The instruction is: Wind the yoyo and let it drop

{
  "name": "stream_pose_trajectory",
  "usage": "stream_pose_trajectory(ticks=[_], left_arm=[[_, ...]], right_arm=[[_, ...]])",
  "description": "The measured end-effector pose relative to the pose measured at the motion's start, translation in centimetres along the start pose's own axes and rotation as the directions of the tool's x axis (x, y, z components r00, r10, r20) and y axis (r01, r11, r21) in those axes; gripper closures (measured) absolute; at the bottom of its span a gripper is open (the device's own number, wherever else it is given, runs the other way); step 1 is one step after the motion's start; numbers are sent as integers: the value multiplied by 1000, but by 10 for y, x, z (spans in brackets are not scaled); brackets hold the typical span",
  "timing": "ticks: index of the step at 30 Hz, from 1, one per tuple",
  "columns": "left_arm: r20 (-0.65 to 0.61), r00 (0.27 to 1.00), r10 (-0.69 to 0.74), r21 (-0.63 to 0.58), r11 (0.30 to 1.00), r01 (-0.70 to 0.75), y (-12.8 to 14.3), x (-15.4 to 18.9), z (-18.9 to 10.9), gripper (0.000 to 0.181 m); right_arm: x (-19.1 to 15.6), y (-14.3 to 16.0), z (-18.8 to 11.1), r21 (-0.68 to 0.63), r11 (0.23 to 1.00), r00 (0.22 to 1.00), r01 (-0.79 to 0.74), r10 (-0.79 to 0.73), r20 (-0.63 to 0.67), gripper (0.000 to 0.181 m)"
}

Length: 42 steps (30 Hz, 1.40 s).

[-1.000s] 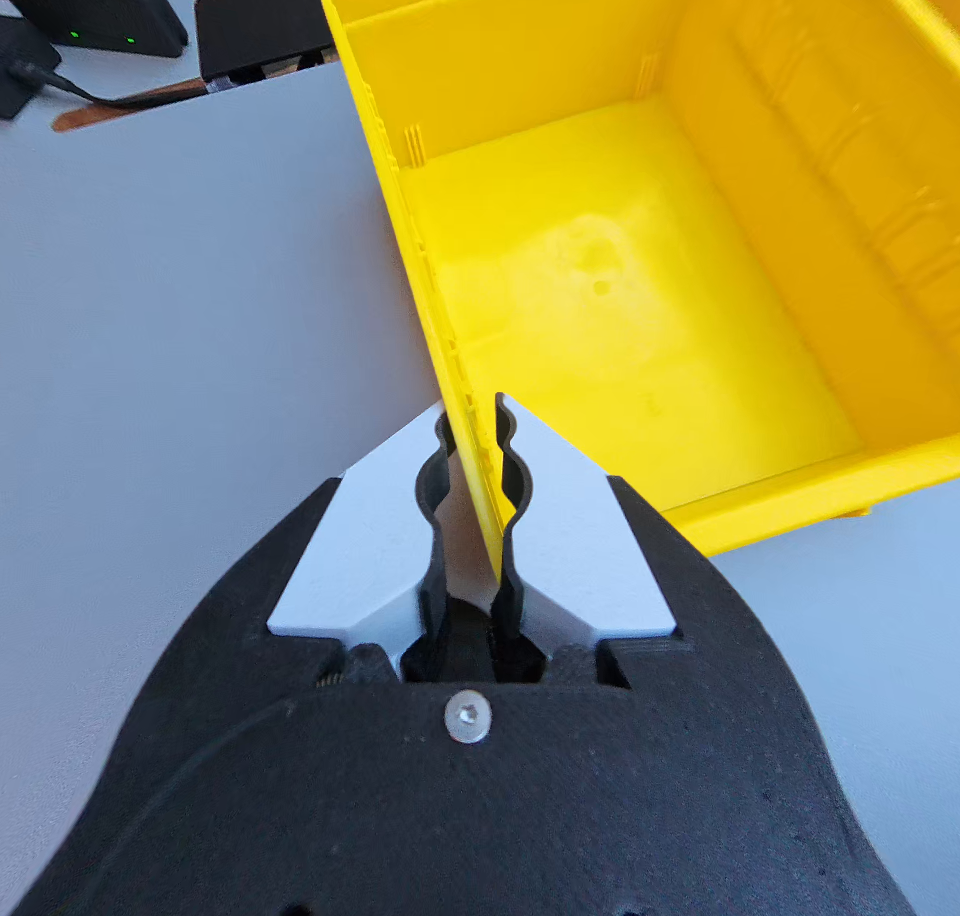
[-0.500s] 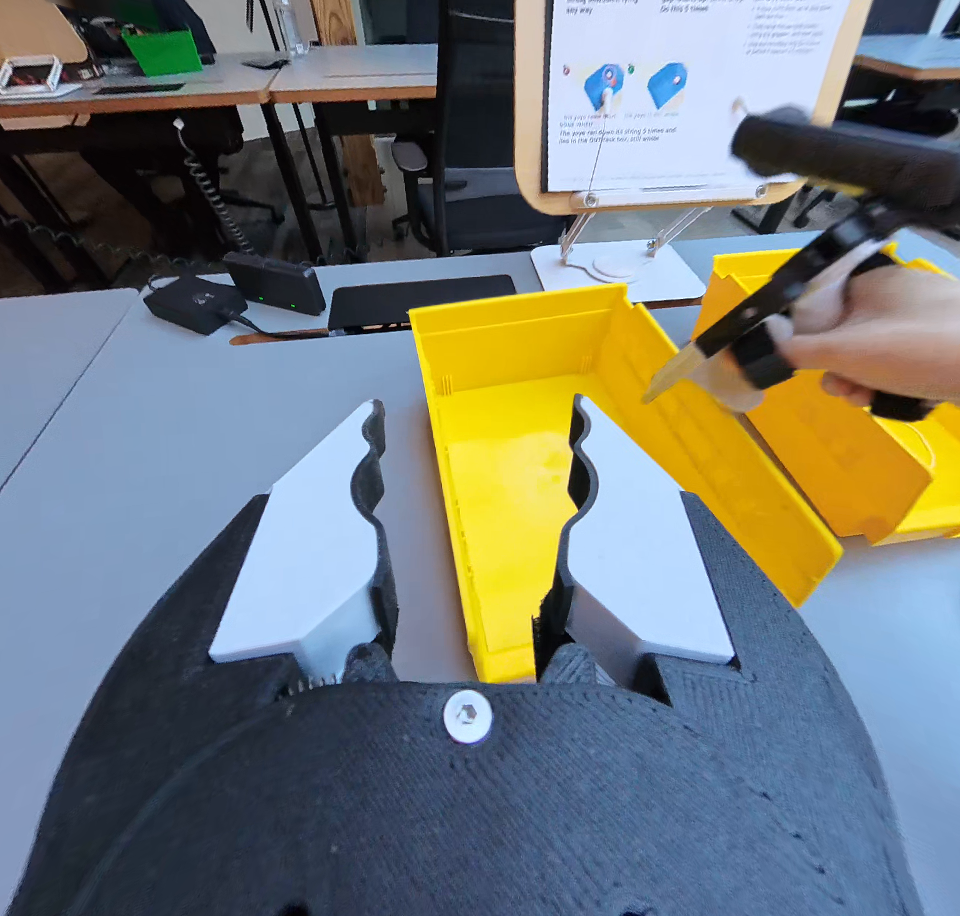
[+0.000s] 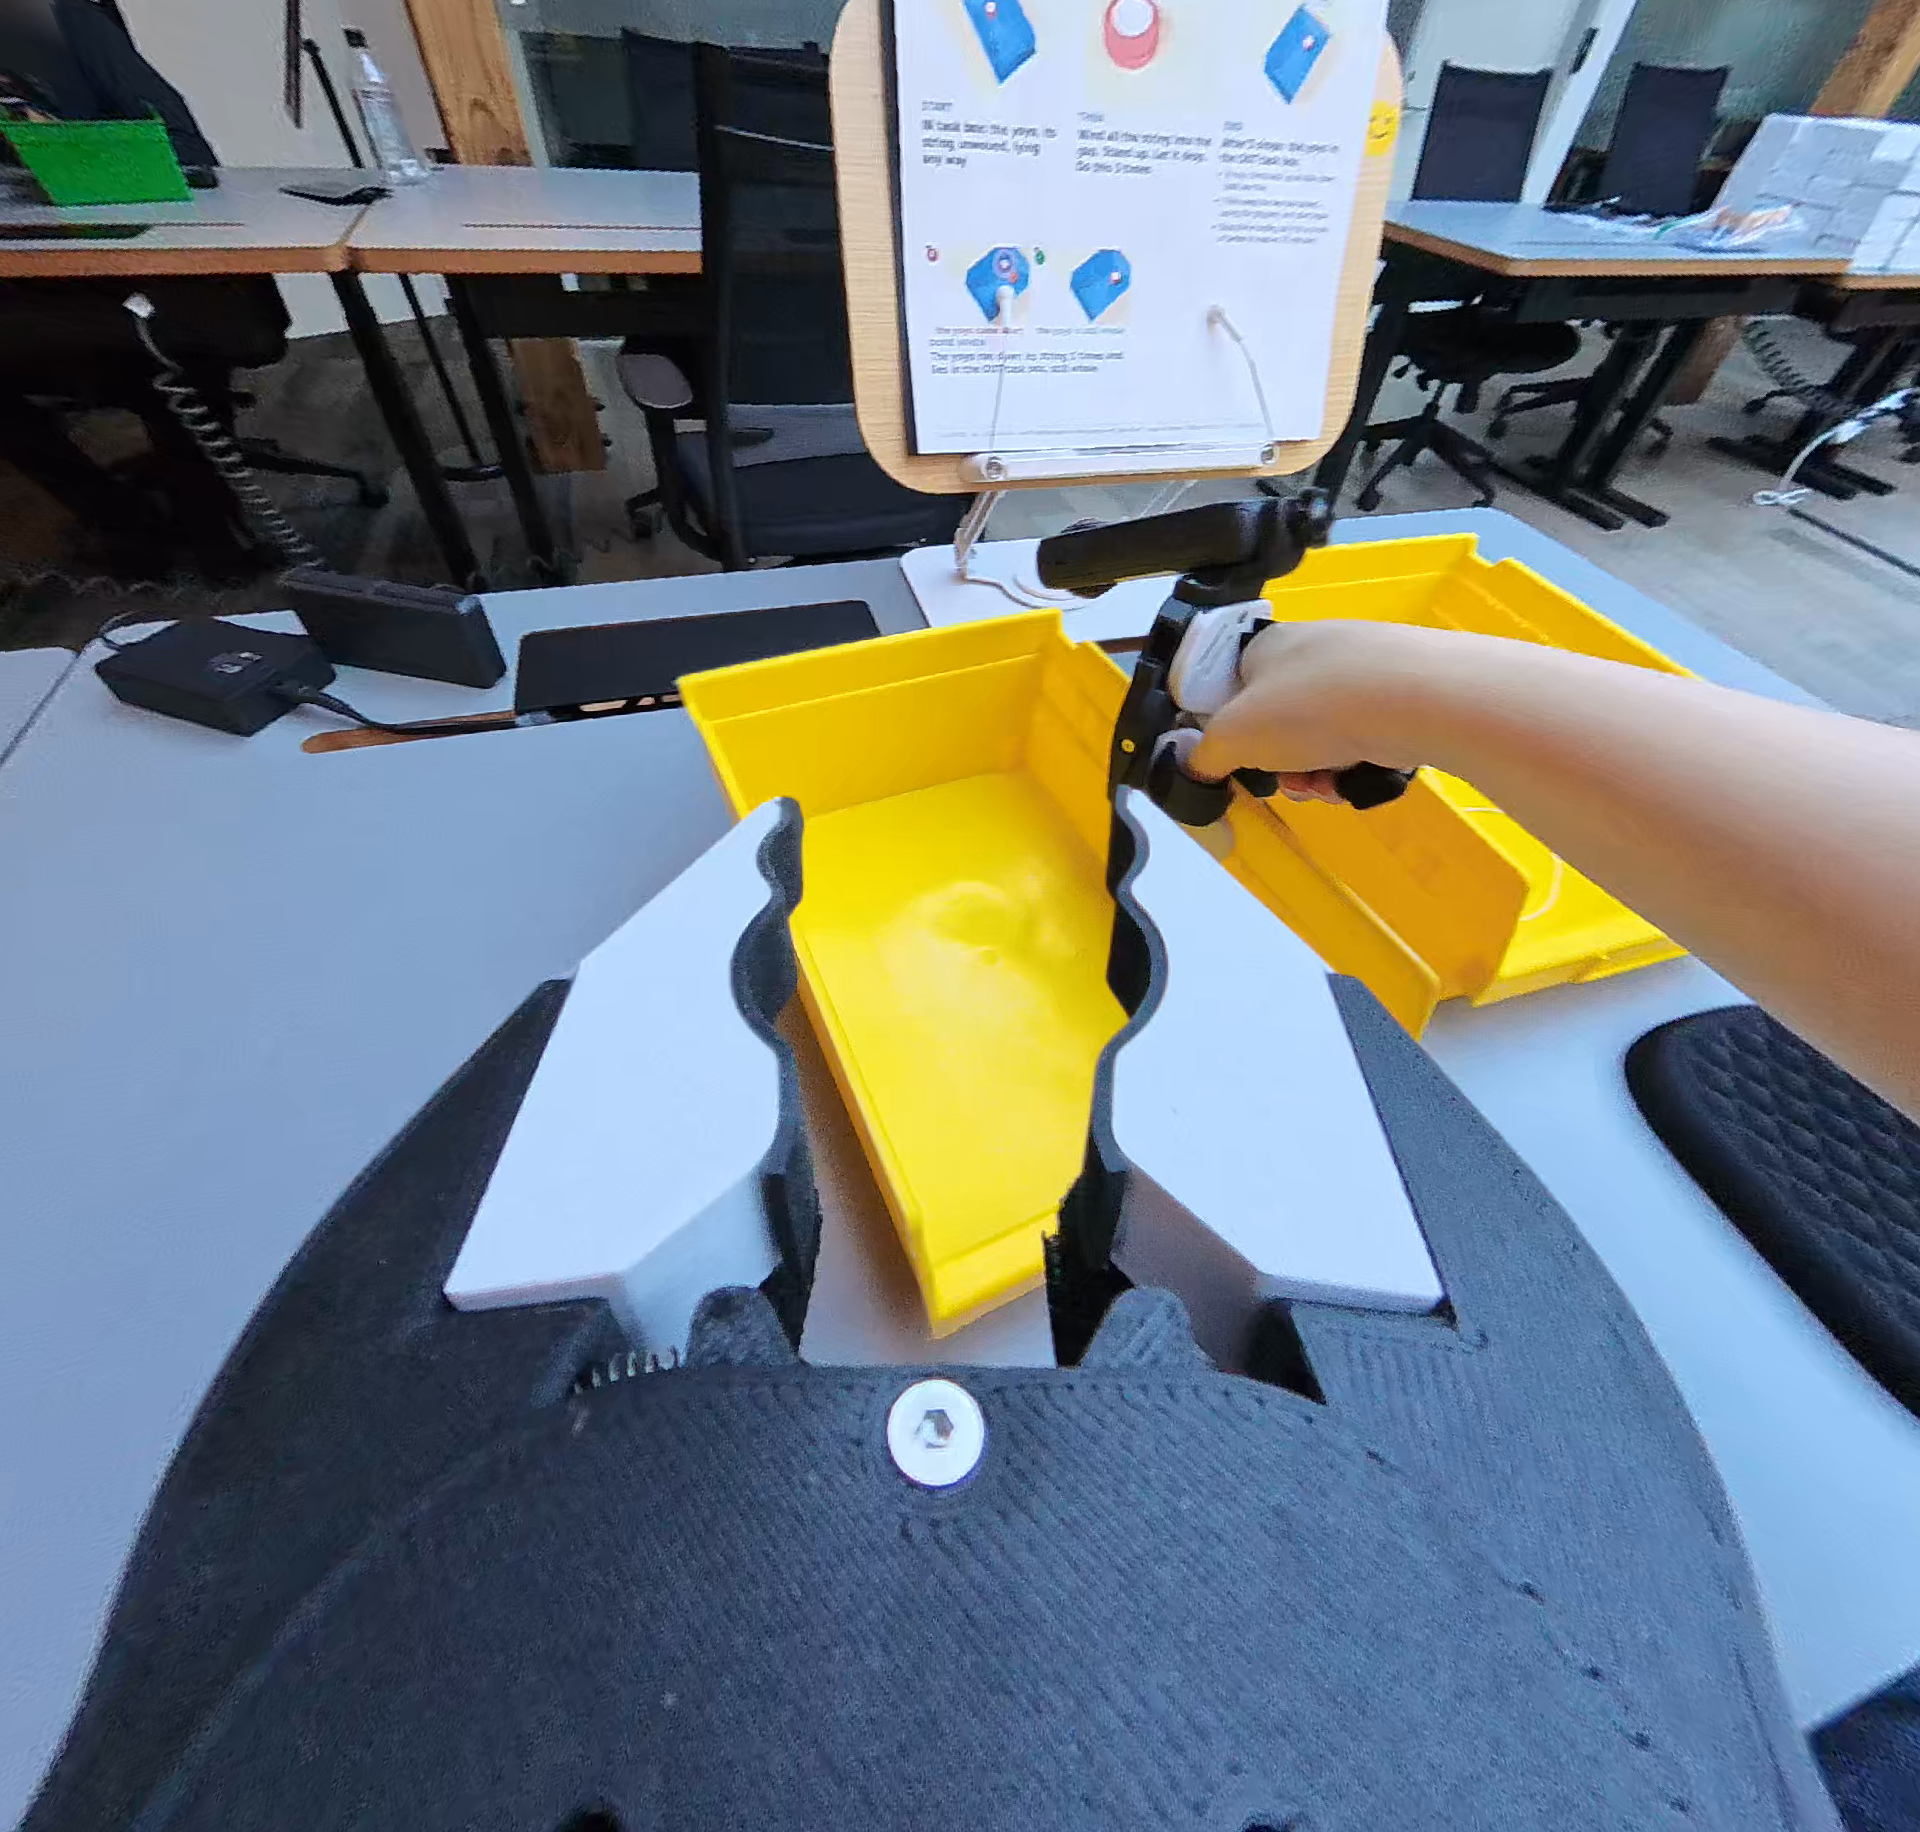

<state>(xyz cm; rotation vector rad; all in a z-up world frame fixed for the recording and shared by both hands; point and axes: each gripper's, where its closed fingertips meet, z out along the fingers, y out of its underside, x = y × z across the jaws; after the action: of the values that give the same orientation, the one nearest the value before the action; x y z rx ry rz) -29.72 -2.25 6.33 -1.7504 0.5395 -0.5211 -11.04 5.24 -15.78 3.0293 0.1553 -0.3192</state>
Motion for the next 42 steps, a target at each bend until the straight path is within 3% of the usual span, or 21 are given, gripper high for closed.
stream_pose_trajectory(ticks=[5,9,12,15,18,21,23,25,28,30,32,34,37,39,42], left_arm=[[-4,1000,-15,17,1000,15,-4,3,-23,114],[35,999,-15,89,996,11,-22,-1,-49,114],[71,997,-16,157,988,5,-38,-3,-65,114],[113,993,-20,324,946,-18,-64,1,-79,117],[102,994,-28,389,921,-14,-72,12,-79,109],[6,998,-58,394,918,51,-73,28,-62,103],[-114,990,-82,340,933,116,-68,47,-34,104],[-239,966,-103,184,972,149,-49,73,10,103],[-366,924,-108,-125,990,66,5,121,93,109],[-422,888,-180,-339,940,29,45,153,143,106],[-472,825,-312,-487,872,52,65,183,174,108],[-474,817,-328,-579,816,-9,81,199,194,111],[-451,860,-239,-641,757,-126,98,208,215,109],[-440,868,-231,-675,722,-150,104,217,225,109],[-411,899,-148,-754,610,-244,127,216,236,111]], right_arm=[[12,6,-5,-88,996,997,35,-41,-62,180],[8,9,-29,-156,983,988,93,-111,-111,179],[-6,5,-69,-148,978,985,146,-158,-73,179],[-1,6,-132,-115,976,977,187,-197,-76,181],[40,18,-202,-31,990,987,136,-139,-84,181],[106,53,-259,24,998,993,61,-58,-101,181],[162,84,-287,70,997,993,-32,40,-111,181],[221,120,-304,121,983,981,-141,155,-114,181],[304,186,-303,147,939,939,-312,328,-102,181],[350,231,-286,137,902,902,-409,422,-85,181],[386,272,-261,121,851,853,-511,520,-51,181],[413,307,-232,104,806,809,-583,588,-18,180],[440,346,-192,60,766,768,-640,640,15,181],[452,362,-170,35,747,748,-664,663,22,181],[463,372,-145,11,732,732,-682,681,18,180]])
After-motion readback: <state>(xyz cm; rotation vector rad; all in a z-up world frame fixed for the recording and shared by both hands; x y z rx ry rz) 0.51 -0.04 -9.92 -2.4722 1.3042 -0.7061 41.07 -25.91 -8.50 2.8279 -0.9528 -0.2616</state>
